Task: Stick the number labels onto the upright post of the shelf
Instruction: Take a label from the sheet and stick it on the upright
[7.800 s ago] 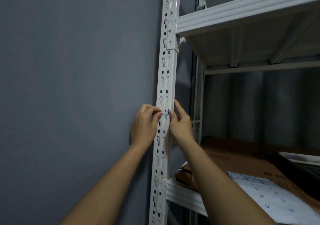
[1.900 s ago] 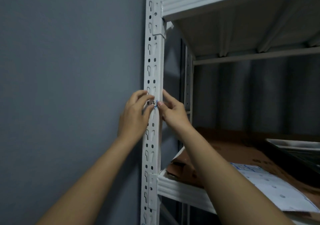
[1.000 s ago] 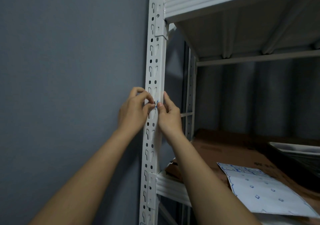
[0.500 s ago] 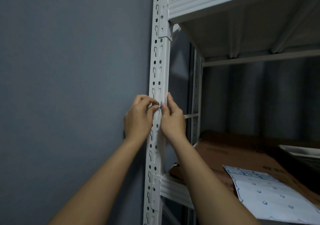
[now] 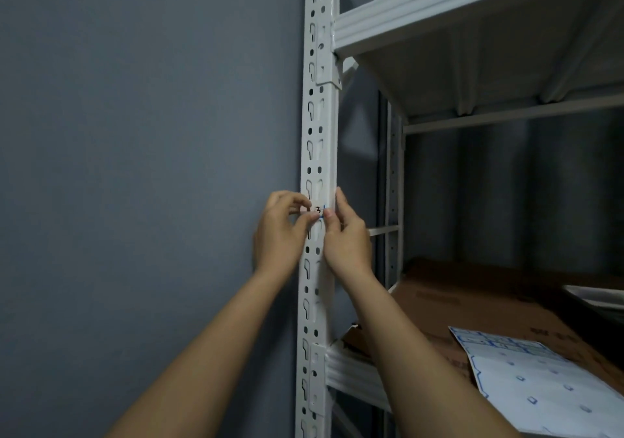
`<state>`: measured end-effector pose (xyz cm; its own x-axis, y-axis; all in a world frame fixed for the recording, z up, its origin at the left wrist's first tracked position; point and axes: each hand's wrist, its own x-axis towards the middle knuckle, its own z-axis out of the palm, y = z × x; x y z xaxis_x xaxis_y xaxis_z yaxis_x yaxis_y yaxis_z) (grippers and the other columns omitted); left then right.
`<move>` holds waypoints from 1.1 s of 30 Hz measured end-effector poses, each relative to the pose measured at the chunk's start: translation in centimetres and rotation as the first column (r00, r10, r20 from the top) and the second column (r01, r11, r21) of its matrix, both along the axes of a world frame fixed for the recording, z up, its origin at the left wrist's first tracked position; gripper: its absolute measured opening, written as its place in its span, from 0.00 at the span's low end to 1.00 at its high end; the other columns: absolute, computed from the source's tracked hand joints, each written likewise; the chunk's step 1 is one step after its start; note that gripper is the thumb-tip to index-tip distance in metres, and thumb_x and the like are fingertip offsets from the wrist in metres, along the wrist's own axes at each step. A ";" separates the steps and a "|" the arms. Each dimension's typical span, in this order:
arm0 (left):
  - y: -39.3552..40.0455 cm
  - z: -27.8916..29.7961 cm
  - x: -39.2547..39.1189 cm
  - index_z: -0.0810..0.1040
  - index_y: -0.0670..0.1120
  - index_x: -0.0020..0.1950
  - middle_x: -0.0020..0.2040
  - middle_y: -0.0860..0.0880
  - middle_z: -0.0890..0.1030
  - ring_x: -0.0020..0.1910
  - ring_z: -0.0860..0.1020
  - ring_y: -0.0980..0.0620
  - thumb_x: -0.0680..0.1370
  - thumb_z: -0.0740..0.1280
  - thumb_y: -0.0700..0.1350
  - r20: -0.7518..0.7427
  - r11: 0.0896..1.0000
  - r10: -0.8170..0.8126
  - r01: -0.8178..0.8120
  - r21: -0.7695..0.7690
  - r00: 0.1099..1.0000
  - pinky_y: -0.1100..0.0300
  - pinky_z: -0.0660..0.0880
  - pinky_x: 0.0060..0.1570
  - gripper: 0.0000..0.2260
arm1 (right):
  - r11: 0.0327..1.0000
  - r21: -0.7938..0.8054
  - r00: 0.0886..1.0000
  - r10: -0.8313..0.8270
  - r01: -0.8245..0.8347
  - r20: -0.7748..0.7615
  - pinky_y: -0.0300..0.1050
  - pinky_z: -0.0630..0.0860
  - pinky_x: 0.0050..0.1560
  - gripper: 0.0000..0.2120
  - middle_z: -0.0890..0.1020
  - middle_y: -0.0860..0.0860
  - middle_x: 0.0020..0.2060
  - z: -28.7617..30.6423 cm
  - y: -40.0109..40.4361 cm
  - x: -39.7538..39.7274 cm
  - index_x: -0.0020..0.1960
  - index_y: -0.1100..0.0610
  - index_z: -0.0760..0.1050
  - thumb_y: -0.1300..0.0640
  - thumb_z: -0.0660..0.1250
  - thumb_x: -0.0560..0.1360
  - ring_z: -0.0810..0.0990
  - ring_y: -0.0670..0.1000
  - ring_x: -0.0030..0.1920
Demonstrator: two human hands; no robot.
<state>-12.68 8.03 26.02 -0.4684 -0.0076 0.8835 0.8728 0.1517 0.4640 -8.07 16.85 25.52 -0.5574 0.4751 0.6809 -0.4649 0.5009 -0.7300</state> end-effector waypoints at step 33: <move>0.0 -0.7 0.2 0.82 0.48 0.48 0.47 0.53 0.76 0.49 0.74 0.53 0.76 0.68 0.46 -0.204 0.959 0.252 -0.272 -0.074 0.946 0.55 0.72 0.43 0.05 | 0.995 0.022 0.994 0.095 -0.095 -0.044 0.50 0.74 0.65 0.23 0.76 0.47 0.67 -0.8 1.0 -0.6 0.75 0.48 0.63 0.56 0.60 0.81 0.76 0.47 0.64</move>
<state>-12.48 8.01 25.32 -0.2849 -0.0148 0.9584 0.8663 0.4240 0.2640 -8.70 17.81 24.77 -0.5679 0.4076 0.7152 -0.5433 0.4671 -0.6976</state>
